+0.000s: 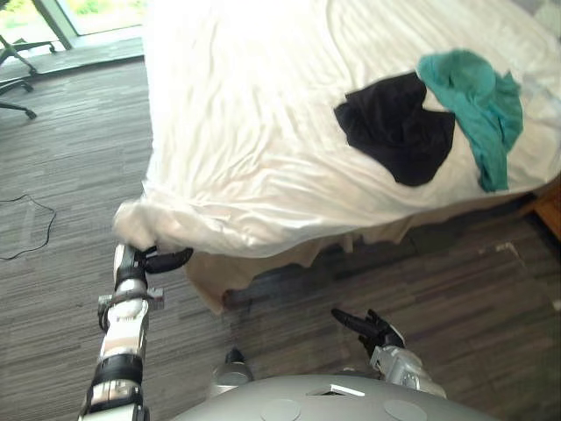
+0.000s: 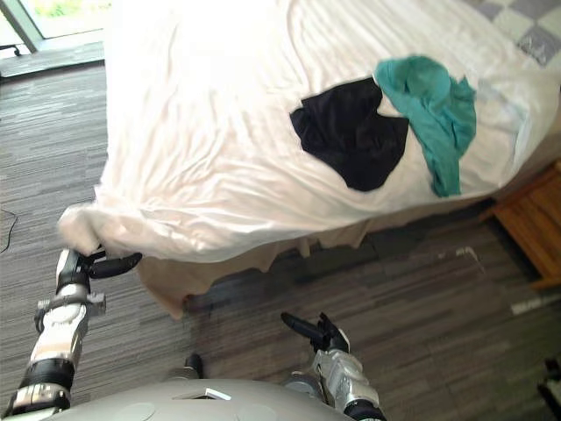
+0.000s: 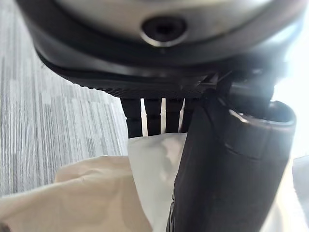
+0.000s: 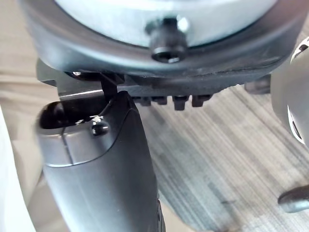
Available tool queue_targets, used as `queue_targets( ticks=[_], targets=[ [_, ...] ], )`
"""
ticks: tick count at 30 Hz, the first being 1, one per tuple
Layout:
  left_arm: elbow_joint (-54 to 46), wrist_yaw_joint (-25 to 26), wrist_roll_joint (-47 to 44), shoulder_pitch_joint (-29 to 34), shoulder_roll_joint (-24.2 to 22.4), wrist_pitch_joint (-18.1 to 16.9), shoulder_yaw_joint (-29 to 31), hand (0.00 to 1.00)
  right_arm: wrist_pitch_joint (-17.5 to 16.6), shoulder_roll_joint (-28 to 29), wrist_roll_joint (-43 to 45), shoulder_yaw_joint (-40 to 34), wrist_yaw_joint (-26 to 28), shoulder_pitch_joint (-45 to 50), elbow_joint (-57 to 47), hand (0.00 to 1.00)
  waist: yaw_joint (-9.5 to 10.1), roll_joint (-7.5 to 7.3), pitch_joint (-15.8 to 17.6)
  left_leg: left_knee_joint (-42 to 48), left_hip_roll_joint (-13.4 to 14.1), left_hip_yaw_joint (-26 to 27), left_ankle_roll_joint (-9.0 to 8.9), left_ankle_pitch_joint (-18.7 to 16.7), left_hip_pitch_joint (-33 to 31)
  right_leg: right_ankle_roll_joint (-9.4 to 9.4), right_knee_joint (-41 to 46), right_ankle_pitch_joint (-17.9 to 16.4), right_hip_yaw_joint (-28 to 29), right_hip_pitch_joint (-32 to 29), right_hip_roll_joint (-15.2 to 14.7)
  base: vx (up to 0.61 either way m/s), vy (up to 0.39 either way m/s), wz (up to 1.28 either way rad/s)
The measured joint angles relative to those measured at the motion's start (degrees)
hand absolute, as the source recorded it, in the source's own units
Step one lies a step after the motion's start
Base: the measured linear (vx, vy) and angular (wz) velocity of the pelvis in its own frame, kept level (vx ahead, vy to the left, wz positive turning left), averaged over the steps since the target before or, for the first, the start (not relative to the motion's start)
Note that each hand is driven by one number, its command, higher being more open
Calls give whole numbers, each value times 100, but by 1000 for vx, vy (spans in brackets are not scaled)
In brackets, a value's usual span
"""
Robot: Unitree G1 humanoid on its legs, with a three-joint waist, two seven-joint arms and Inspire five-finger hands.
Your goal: Tidy up the quilt and then pick up the clothes from the bed and put them into the laundry hamper
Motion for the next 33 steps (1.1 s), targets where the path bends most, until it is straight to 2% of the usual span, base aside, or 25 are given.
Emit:
queue_targets(
  ticks=[2, 4, 7, 9, 10, 13, 15, 16, 18, 22, 23, 26, 28, 29, 31, 32, 33],
  targets=[
    [232, -6, 2, 28, -180, -86, 15, 100, -10, -8, 15, -6, 78, -17, 18, 100, -52, -7, -8, 3, 12, 36, -15, -23, 153, -3, -125, 68, -95, 247, 21, 50, -16, 11],
    [409, -2, 2, 25, -428, -190, 142, 100, -16, 18, 43, -52, 128, -21, 20, 100, -170, -18, -16, 21, 15, 347, -13, -28, 209, 21, -168, 95, -276, 413, -24, 14, 19, 18],
    [491, -7, -5, 20, -604, -209, 333, 100, -16, 106, 125, -285, 100, 62, 108, 100, -207, -54, -19, 219, 57, 771, 48, -67, 186, 35, -153, 103, -565, 563, -48, -8, 4, 28],
    [679, -2, -45, 31, -696, -109, 537, 100, -14, 108, 266, -473, 18, 152, 148, 100, -211, -49, -16, 440, 77, 852, 86, -119, 104, 36, -139, 103, -685, 654, -53, -32, -24, 29],
    [1008, -6, -192, 94, -750, 80, 720, 100, -18, 92, 279, -796, -57, 154, 147, 100, -228, -21, -6, 555, 78, 858, 92, -124, 3, 37, -139, 102, -748, 661, -57, -34, -23, 24],
    [1446, -26, -338, 345, -828, 420, 776, 100, -33, -58, 445, -1426, -167, 92, 147, 100, -295, 62, -5, 423, 54, 842, 106, -104, -105, 45, -139, 95, -963, 621, -29, -60, -6, 44],
    [1670, -115, -498, 718, -942, 643, 763, 100, -88, -296, 520, -1927, -274, 23, 147, 100, -302, 64, 4, -125, -70, 771, 150, 173, -6, 48, -120, 93, -1170, 612, -57, -59, 29, 53],
    [1763, -161, -495, 855, -977, 696, 749, 100, -150, -394, 540, -2111, -309, -33, 147, 100, -301, 56, 22, -429, -132, 740, 178, 349, 72, 48, -84, 93, -1226, 601, -73, -82, 52, 52],
    [1935, -310, -414, 1152, -978, 860, 648, 100, -358, -605, 716, -2495, -363, -273, 140, 100, -258, -23, 153, -497, -232, 600, 227, 422, 20, 47, -24, 90, -1379, 581, -153, -129, 73, 41],
    [2037, -334, -473, 1309, -955, 965, 553, 100, -667, -820, 714, -2596, -369, -548, -48, 100, -237, 34, 185, -499, -406, 484, 339, 407, -140, 25, -107, 76, -1542, 575, -238, -138, 81, 31],
    [2042, -264, -471, 1272, -927, 975, 530, 100, -762, -828, 714, -2594, -370, -673, -85, 0, -261, 12, 195, -499, -423, 536, 364, 423, -157, 33, -164, 81, -1578, 603, -233, -116, 84, 22],
    [2069, -77, -470, 1316, -878, 1031, 608, 100, -968, -829, 876, -2522, -248, -686, -367, 0, -306, 49, 242, -498, -520, 582, 431, 433, -246, 64, -286, 60, -1579, 618, -246, -53, 84, 22],
    [2041, -16, -453, 1332, -846, 1018, 774, 100, -1479, -828, 865, -2511, 19, -502, -850, 0, -336, 53, 389, -495, -635, 608, 516, 411, -327, 59, -342, 59, -1567, 606, -308, 41, 83, 34],
    [2019, 2, -454, 1360, -842, 1010, 806, 100, -1577, -828, 866, -2488, 100, -439, -1081, 0, -346, 56, 424, -494, -674, 613, 535, 407, -347, 45, -333, 69, -1567, 595, -342, 60, 66, 22],
    [1941, 5, -456, 1495, -796, 920, 883, 100, -1765, -828, 637, -2294, 369, -420, -1829, 0, -448, -9, 518, -491, -822, 615, 652, 342, -348, 23, -193, 86, -1491, 570, -496, 130, 83, 11],
    [1934, -2, -456, 1609, -735, 813, 870, 100, -1837, -860, 515, -2130, 576, -420, -2400, 0, -461, -64, 542, -490, -896, 610, 688, 298, -339, 64, -37, 171, -1465, 544, -597, 230, 96, 9],
    [1887, 0, -458, 1633, -711, 709, 818, 100, -1855, -899, 412, -1958, 688, -433, -2826, 0, -458, -72, 543, -466, -905, 585, 699, 328, -331, 12, 118, 241, -1442, 484, -638, 269, 80, 17]
  ],
)
